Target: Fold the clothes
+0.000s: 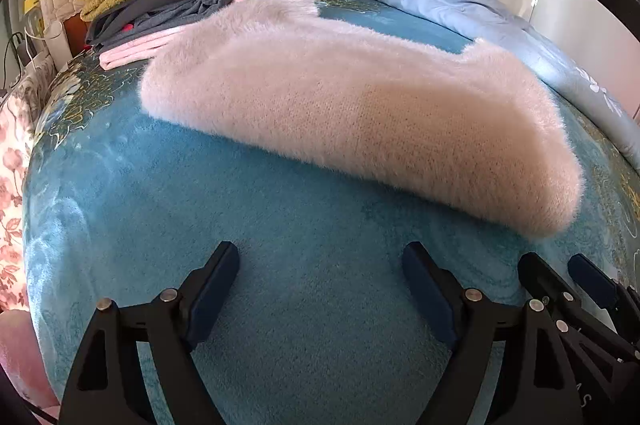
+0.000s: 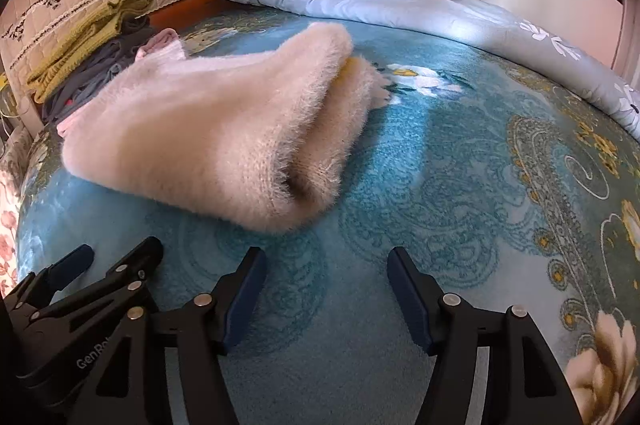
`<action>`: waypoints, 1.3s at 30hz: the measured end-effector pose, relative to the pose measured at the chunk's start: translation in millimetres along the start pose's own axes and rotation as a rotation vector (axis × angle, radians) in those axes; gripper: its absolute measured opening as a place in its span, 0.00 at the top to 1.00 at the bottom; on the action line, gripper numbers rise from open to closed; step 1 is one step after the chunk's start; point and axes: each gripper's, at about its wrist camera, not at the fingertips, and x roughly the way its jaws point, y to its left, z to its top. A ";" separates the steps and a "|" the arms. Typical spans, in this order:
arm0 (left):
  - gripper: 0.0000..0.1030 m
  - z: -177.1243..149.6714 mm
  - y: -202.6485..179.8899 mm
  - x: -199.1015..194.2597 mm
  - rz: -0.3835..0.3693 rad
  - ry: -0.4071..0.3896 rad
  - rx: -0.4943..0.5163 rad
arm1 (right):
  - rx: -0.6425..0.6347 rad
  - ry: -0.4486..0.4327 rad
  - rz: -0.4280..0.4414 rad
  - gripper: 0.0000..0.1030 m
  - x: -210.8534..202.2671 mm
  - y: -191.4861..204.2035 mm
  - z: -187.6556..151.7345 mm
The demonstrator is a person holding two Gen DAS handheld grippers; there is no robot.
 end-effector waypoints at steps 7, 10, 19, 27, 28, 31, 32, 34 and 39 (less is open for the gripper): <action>0.18 0.2 -0.6 0.9 -0.007 0.002 0.000 | 0.005 0.003 0.003 0.32 0.6 0.2 1.1; 0.18 -0.4 -0.8 0.7 -0.010 0.003 -0.001 | 0.006 0.006 0.007 0.32 -1.2 2.6 -2.5; 0.18 2.1 0.8 2.2 -0.020 0.005 -0.005 | 0.006 0.010 0.018 0.31 -0.8 4.0 -1.4; 0.17 2.7 0.9 2.6 -0.022 0.005 -0.007 | 0.008 0.013 0.029 0.30 1.5 2.4 2.6; 0.17 2.8 0.8 2.6 -0.022 0.005 -0.007 | 0.009 0.013 0.029 0.30 3.9 0.9 4.2; 0.17 3.0 0.8 3.0 -0.022 0.005 -0.008 | 0.009 0.014 0.030 0.30 10.3 -2.5 8.4; 0.17 2.7 0.7 2.8 -0.022 0.005 -0.008 | 0.009 0.014 0.030 0.30 10.5 -2.5 8.6; 0.17 2.7 0.8 2.8 -0.022 0.005 -0.008 | 0.009 0.014 0.030 0.30 10.8 -2.7 8.9; 0.17 2.3 0.6 2.5 -0.022 0.005 -0.010 | 0.010 0.014 0.030 0.30 10.9 -2.3 8.9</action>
